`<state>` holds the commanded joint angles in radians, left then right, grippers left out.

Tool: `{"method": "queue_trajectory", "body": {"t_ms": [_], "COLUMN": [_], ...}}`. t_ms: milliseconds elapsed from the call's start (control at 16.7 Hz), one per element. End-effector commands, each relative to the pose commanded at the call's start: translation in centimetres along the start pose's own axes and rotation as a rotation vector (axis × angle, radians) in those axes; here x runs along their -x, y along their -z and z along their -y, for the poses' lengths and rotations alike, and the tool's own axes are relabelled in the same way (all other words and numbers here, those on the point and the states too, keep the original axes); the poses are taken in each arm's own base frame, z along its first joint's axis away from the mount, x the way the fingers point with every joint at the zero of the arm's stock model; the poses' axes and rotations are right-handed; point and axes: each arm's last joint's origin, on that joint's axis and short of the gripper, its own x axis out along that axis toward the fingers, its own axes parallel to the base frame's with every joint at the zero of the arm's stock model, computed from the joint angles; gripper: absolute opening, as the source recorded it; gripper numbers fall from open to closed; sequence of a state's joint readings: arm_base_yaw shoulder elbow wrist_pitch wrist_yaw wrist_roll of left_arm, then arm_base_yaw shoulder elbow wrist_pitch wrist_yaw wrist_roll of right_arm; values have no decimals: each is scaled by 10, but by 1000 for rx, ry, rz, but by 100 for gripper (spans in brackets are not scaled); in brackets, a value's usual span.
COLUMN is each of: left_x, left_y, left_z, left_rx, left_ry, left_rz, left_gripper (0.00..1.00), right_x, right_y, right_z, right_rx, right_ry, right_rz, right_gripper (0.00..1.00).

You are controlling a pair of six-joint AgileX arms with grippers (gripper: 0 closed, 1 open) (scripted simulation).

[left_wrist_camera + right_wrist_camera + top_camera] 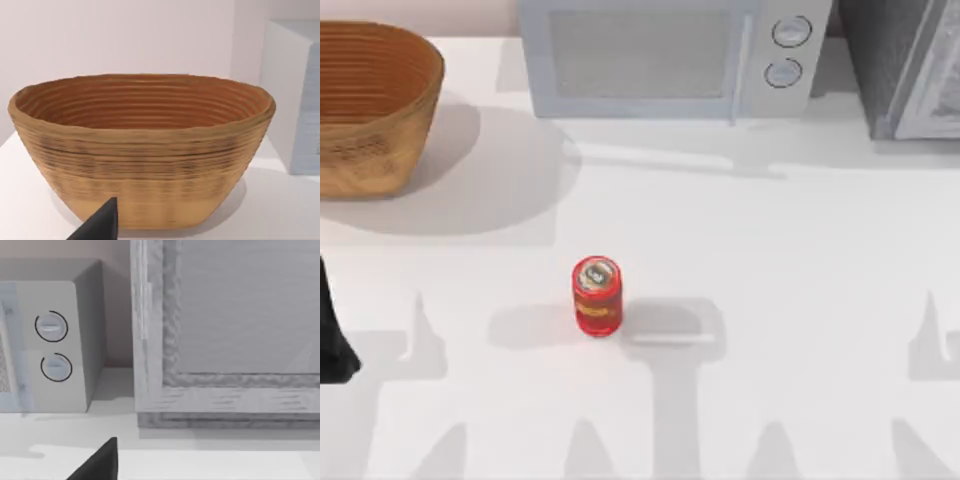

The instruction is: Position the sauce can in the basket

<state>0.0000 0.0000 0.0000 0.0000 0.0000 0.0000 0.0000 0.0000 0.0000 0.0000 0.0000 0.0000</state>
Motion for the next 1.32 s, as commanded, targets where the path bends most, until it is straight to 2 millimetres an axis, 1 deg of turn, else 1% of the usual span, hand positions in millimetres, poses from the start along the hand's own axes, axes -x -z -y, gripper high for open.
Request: {"method": "queue_trajectory", "body": {"t_ms": [120, 240, 420, 540, 720, 1020, 1140, 1320], "left_x": [0, 0, -3, -11, -37, -88, -108, -138], "left_y": [0, -7, -35, -55, -74, -82, -79, -62], "left_z": [0, 0, 4, 8, 15, 27, 32, 40], "left_rx": [0, -3, -14, -25, -39, -57, -62, -61], "left_ry": [0, 12, 95, 178, 321, 538, 623, 755], "left_rz": [0, 20, 94, 138, 137, 123, 119, 89], "left_gripper": [100, 100, 100, 100, 100, 100, 100, 100], "right_x": [0, 0, 0, 0, 0, 0, 0, 0], "right_y": [0, 0, 0, 0, 0, 0, 0, 0], "right_z": [0, 0, 0, 0, 0, 0, 0, 0], "right_rx": [0, 0, 0, 0, 0, 0, 0, 0], "right_ry": [0, 0, 0, 0, 0, 0, 0, 0], "right_rz": [0, 0, 0, 0, 0, 0, 0, 0], "right_gripper": [100, 100, 100, 100, 100, 100, 100, 100]}}
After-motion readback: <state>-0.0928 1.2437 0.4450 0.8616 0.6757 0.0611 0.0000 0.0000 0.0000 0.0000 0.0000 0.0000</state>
